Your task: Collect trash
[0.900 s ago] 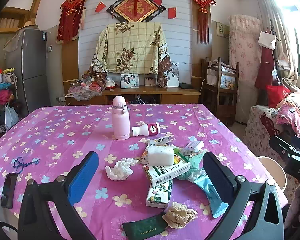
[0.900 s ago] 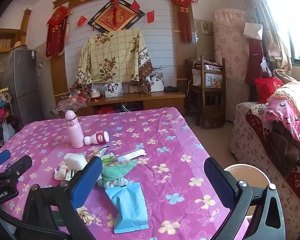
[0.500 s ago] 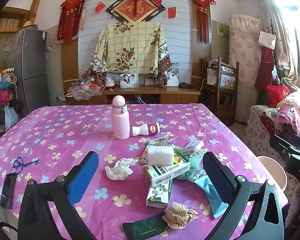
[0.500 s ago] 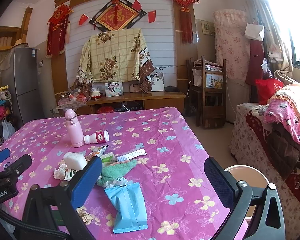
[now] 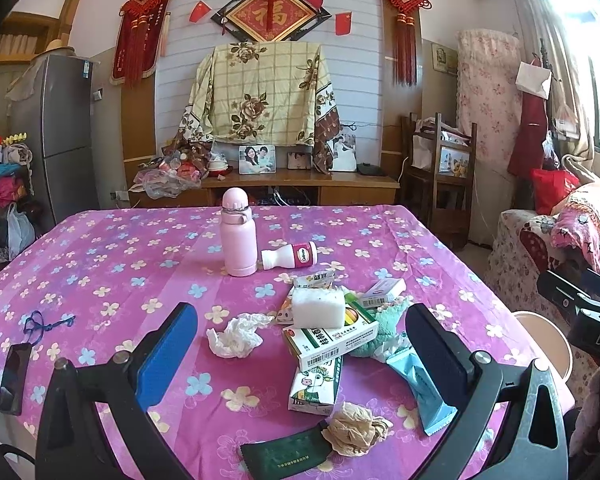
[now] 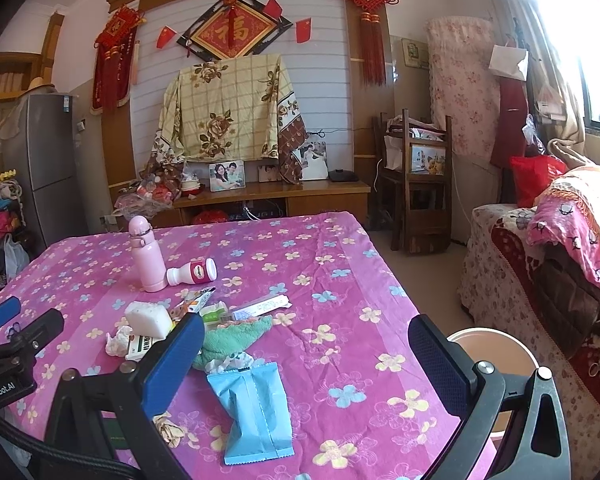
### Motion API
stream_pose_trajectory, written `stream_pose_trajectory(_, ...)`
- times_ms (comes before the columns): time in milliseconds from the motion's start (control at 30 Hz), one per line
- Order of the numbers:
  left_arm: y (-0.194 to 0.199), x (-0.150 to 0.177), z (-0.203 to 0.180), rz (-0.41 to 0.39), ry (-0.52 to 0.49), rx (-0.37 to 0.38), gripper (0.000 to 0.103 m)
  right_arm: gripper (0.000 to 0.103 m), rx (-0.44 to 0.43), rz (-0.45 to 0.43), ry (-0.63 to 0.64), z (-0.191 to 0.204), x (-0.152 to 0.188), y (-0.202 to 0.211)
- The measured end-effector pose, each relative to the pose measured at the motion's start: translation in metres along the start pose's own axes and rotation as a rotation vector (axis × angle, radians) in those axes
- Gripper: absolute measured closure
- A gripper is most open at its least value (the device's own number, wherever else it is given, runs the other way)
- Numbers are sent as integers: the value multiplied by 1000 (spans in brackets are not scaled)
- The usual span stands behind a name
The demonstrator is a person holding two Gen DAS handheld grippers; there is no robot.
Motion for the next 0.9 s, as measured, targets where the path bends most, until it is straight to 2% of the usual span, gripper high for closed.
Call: stream_pose_trajectory(900, -5, 4, 1, 12, 7, -4, 0, 0, 4, 28, 5, 0, 7, -6)
Point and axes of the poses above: each gripper's, at about its wrist camera, not at the fingertips, and y roughly against the way its jaws point, z to its left, x to its underside, the point moved 1 cm from there along -y, roughly the way its jaws point, and after that the axes turned 5 degrees about -z, right-handed, at the moved point
